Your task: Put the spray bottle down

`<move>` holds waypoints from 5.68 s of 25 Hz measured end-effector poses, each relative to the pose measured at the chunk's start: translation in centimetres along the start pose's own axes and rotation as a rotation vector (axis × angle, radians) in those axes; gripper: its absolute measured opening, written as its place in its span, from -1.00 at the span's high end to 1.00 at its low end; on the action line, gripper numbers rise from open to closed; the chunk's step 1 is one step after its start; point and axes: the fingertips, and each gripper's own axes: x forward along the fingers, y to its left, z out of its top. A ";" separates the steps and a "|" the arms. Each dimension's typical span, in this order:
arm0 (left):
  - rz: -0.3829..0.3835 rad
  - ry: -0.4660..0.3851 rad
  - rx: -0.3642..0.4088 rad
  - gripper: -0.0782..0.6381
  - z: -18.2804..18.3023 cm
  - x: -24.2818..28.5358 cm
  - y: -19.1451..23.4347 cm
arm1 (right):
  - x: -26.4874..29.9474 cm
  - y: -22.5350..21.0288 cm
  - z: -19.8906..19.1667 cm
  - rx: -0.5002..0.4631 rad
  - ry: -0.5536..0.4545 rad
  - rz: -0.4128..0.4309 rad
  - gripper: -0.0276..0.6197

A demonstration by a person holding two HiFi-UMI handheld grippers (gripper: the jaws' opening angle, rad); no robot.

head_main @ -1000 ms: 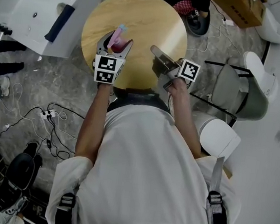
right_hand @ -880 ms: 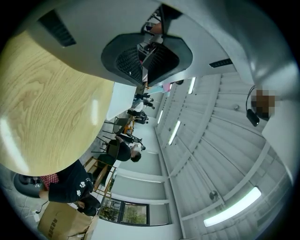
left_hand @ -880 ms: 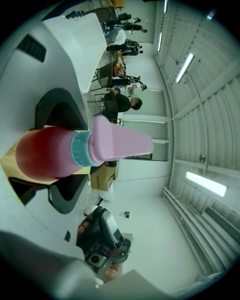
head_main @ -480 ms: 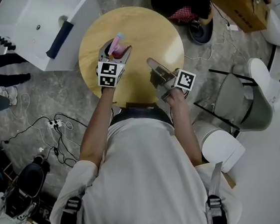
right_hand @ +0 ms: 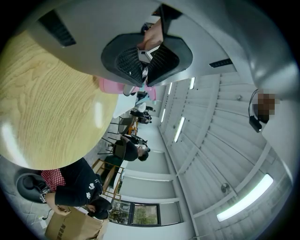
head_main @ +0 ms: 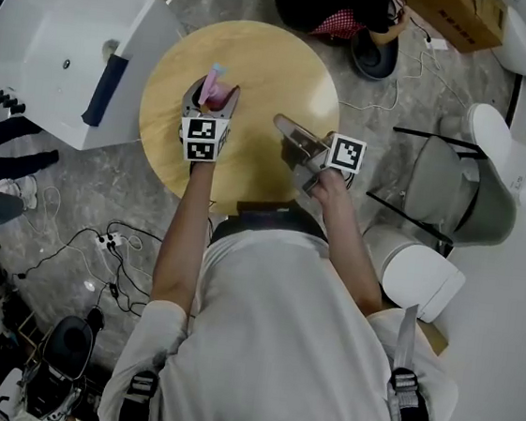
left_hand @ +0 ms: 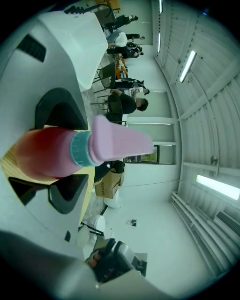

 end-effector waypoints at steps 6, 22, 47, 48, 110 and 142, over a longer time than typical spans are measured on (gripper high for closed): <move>0.015 0.006 0.012 -0.03 -0.1 1.9 -0.3 | -0.6 -0.6 1.0 0.009 0.006 0.002 0.85; 0.046 0.010 0.039 -0.03 -1.4 3.7 -0.1 | -0.1 -1.3 1.8 0.009 0.035 -0.003 0.85; 0.030 0.040 -0.044 -0.12 -3.2 1.1 -1.2 | -0.4 -0.1 1.0 -0.006 0.028 0.002 0.85; 0.030 0.042 -0.057 -0.12 -3.5 0.6 -1.4 | -0.5 0.0 0.8 -0.009 0.027 0.005 0.85; -0.038 0.282 -0.171 0.77 -10.6 -27.8 -21.2 | -17.2 8.0 -15.8 -0.071 0.071 0.151 0.85; -0.005 0.299 -0.172 0.77 -13.0 -36.3 -19.9 | -15.6 14.0 -25.0 -0.176 0.134 0.251 0.85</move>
